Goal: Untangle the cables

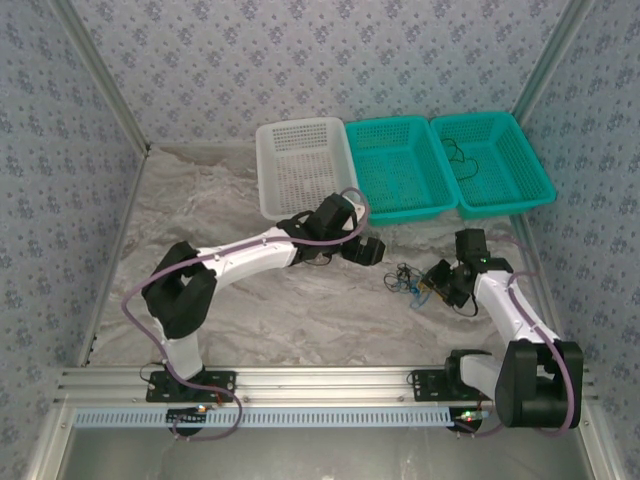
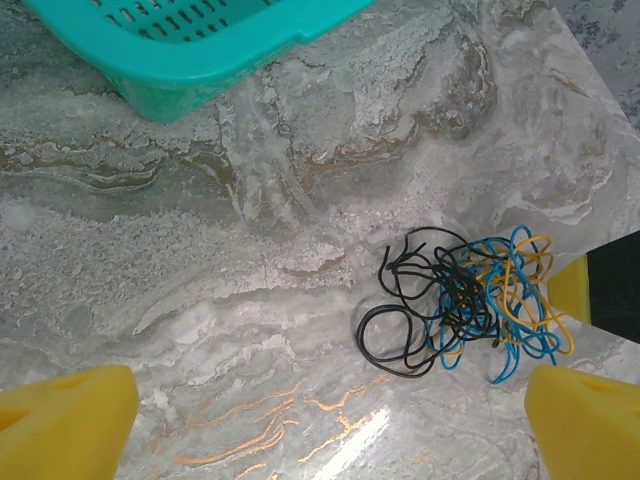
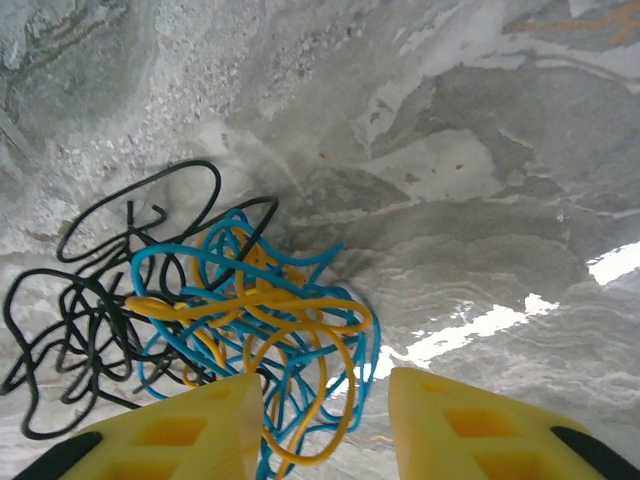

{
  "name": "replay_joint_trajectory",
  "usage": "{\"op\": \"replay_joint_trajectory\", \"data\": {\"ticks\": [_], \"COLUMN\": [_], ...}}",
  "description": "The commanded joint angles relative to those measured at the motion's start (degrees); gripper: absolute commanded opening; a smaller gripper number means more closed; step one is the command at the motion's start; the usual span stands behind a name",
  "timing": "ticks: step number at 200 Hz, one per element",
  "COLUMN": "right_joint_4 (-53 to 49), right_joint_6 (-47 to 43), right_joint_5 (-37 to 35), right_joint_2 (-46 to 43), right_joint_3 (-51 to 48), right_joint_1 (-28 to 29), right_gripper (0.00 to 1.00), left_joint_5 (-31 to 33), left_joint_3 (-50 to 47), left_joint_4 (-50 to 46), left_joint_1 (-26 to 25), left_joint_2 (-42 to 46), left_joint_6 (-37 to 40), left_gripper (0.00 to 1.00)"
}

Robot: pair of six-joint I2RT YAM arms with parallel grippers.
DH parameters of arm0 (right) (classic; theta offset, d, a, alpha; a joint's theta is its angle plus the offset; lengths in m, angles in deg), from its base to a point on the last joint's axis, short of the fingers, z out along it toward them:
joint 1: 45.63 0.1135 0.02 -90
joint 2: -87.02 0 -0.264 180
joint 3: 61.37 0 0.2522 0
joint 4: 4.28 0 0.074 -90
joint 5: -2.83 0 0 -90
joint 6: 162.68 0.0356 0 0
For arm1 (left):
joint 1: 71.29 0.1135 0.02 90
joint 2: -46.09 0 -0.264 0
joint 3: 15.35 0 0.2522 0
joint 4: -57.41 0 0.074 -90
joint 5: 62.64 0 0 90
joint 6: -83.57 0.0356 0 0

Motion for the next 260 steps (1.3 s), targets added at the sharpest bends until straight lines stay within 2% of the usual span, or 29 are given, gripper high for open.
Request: {"op": "replay_joint_trajectory", "data": {"ticks": [1,18,54,76,106,139,172,211,239,260], "right_joint_4": [1.53,2.02,3.40,4.18,6.59,9.48,14.07,18.25,20.72,20.78], "right_joint_6": [1.84,2.10,1.29,0.16,-0.29,0.53,2.05,2.90,2.64,2.51], "right_joint_5": [1.59,1.76,3.12,3.90,4.56,3.04,4.42,5.90,9.75,11.54], "right_joint_2": [0.77,0.97,0.78,0.39,-0.10,-0.09,1.01,4.85,9.67,12.87], "right_joint_3": [-0.42,-0.99,-1.78,-2.00,-1.70,0.37,2.16,6.35,10.73,13.79], "right_joint_1": [-0.35,-0.36,-0.06,0.98,4.84,11.92,17.15,23.21,26.50,27.91], "right_gripper": [0.34,0.31,0.16,0.00,0.00,0.00,0.00,0.00,0.00,0.00], "left_joint_5": [0.17,0.11,0.53,1.34,3.91,6.80,6.79,7.31,6.38,2.68], "left_joint_3": [0.51,0.38,-0.82,-2.71,-4.37,-7.97,-12.64,-15.23,-20.36,-24.62], "left_joint_4": [0.51,0.55,1.65,3.77,4.43,6.92,10.29,11.20,17.67,23.44], "left_joint_1": [0.03,0.07,0.04,0.06,0.29,0.81,1.84,1.92,1.75,1.82], "left_joint_2": [-0.93,-0.87,-0.35,0.77,1.80,4.18,7.15,8.79,11.03,12.92], "left_joint_6": [-0.27,-0.18,-0.26,-0.43,-1.40,-3.14,-3.68,-0.36,4.28,9.55], "left_gripper": [0.99,0.99,0.99,0.99,0.99,0.99,0.99,0.99,0.99,1.00]}}
